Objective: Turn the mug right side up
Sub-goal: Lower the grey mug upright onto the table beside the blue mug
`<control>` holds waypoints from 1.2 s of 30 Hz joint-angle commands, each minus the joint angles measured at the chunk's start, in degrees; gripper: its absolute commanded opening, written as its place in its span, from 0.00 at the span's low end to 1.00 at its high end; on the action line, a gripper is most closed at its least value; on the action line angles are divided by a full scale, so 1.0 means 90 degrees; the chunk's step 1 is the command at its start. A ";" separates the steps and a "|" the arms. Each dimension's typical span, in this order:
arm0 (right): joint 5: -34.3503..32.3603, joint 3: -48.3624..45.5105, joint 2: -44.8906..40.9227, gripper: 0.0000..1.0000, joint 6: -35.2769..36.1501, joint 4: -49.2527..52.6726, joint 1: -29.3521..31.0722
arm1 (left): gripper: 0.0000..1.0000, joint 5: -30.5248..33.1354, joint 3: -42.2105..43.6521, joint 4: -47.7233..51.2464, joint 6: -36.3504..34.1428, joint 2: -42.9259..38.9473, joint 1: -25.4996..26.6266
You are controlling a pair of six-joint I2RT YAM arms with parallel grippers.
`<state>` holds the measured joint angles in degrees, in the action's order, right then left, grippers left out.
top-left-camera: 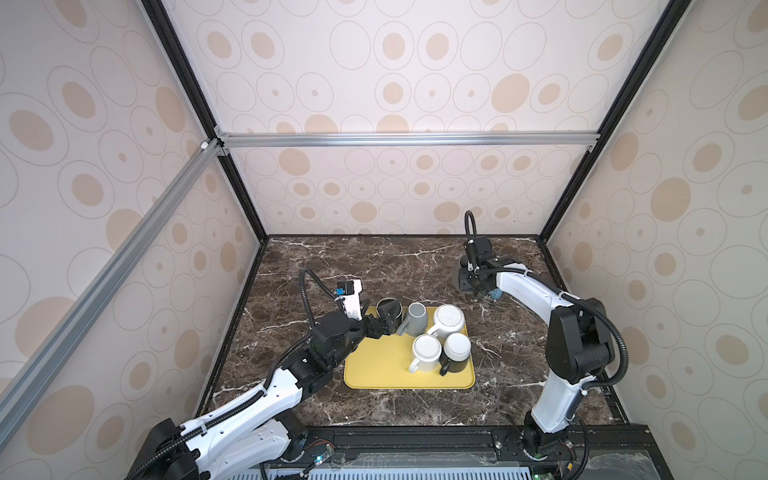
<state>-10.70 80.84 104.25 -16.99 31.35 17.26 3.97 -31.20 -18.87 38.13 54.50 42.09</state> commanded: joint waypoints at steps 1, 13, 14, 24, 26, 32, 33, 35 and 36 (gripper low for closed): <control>-0.0110 0.0285 0.0051 0.00 0.0085 -0.0390 -0.0070 | 0.99 -0.0030 -0.0035 -0.0229 0.0033 0.0062 -0.0056; -0.0264 0.0392 0.0312 0.00 0.0176 -0.0282 -0.0104 | 0.99 -0.0038 0.0010 -0.0271 0.0036 0.0130 -0.0049; -0.0268 0.0379 0.0323 0.00 0.0185 -0.0293 -0.0106 | 0.99 -0.0030 0.0019 -0.0270 0.0037 0.0126 -0.0052; -0.0421 0.0317 0.0438 0.00 0.0261 -0.0311 -0.0110 | 0.99 -0.0068 0.0095 -0.0394 0.0087 0.0164 -0.0054; -0.0463 0.0316 0.0477 0.00 0.0267 -0.0300 -0.0111 | 0.99 -0.0079 0.0117 -0.0423 0.0097 0.0182 -0.0048; -0.0500 0.0271 0.0497 0.00 0.0301 -0.0320 -0.0111 | 0.99 -0.0117 0.0128 -0.0456 0.0116 0.0219 -0.0054; -0.0537 0.0271 0.0497 0.00 0.0296 -0.0296 -0.0108 | 0.99 -0.0126 0.0136 -0.0459 0.0110 0.0232 -0.0056; -0.0547 0.0270 0.0509 0.00 0.0284 -0.0287 -0.0113 | 1.00 -0.0147 0.0146 -0.0487 0.0127 0.0258 -0.0048; -0.0580 0.0268 0.0511 0.00 0.0282 -0.0281 -0.0115 | 1.00 -0.0154 0.0157 -0.0508 0.0134 0.0271 -0.0051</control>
<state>-13.50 81.67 108.99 -15.03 31.31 16.40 2.92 -29.80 -21.61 38.72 56.51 42.09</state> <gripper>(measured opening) 0.156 0.996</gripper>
